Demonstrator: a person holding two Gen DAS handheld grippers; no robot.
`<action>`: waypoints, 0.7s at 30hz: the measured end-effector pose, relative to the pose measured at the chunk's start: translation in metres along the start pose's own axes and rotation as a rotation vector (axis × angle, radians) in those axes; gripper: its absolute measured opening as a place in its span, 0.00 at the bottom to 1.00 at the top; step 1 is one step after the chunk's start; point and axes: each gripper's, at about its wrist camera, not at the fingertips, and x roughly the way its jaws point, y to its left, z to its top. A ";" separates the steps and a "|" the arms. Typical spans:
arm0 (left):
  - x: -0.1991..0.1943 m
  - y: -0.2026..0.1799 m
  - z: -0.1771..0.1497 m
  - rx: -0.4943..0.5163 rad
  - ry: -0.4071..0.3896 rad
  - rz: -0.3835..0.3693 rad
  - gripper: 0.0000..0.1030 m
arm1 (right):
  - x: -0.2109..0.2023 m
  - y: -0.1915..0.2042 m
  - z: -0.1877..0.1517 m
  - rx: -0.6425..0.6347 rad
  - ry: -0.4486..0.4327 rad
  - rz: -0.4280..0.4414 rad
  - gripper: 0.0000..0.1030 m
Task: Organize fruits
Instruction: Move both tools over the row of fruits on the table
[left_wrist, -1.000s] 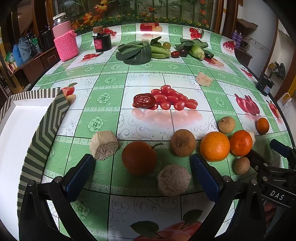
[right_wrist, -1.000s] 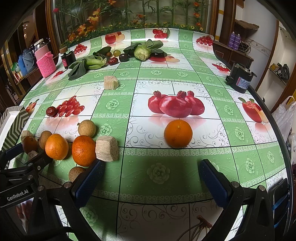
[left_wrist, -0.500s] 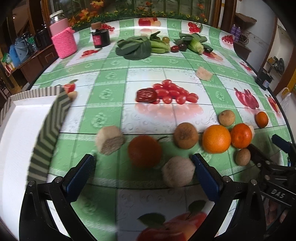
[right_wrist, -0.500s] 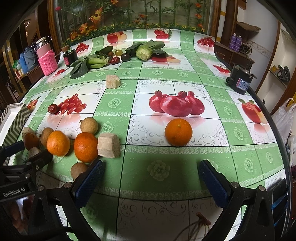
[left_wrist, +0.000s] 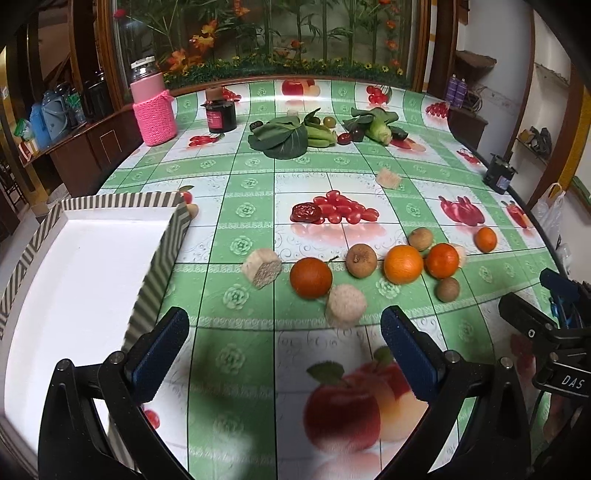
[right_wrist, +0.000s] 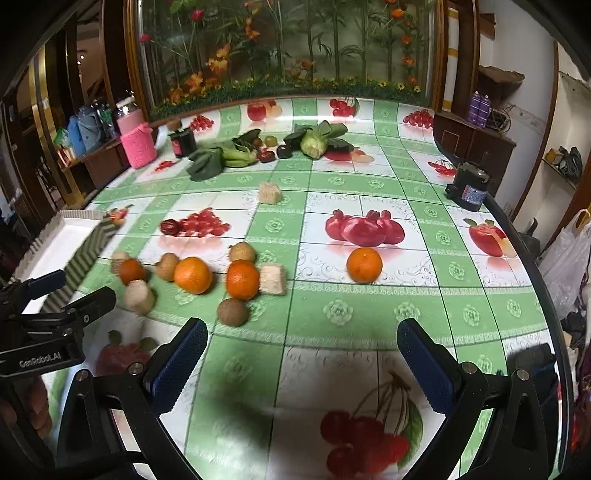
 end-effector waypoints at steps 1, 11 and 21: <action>-0.003 0.001 -0.001 -0.004 -0.003 0.001 1.00 | -0.003 0.000 -0.002 -0.002 -0.004 -0.003 1.00; -0.021 0.007 -0.011 0.001 -0.029 -0.011 1.00 | -0.017 0.003 -0.013 0.005 -0.001 0.027 1.00; -0.019 0.015 -0.015 -0.003 -0.013 -0.053 1.00 | -0.015 0.009 -0.016 -0.018 0.010 0.073 0.99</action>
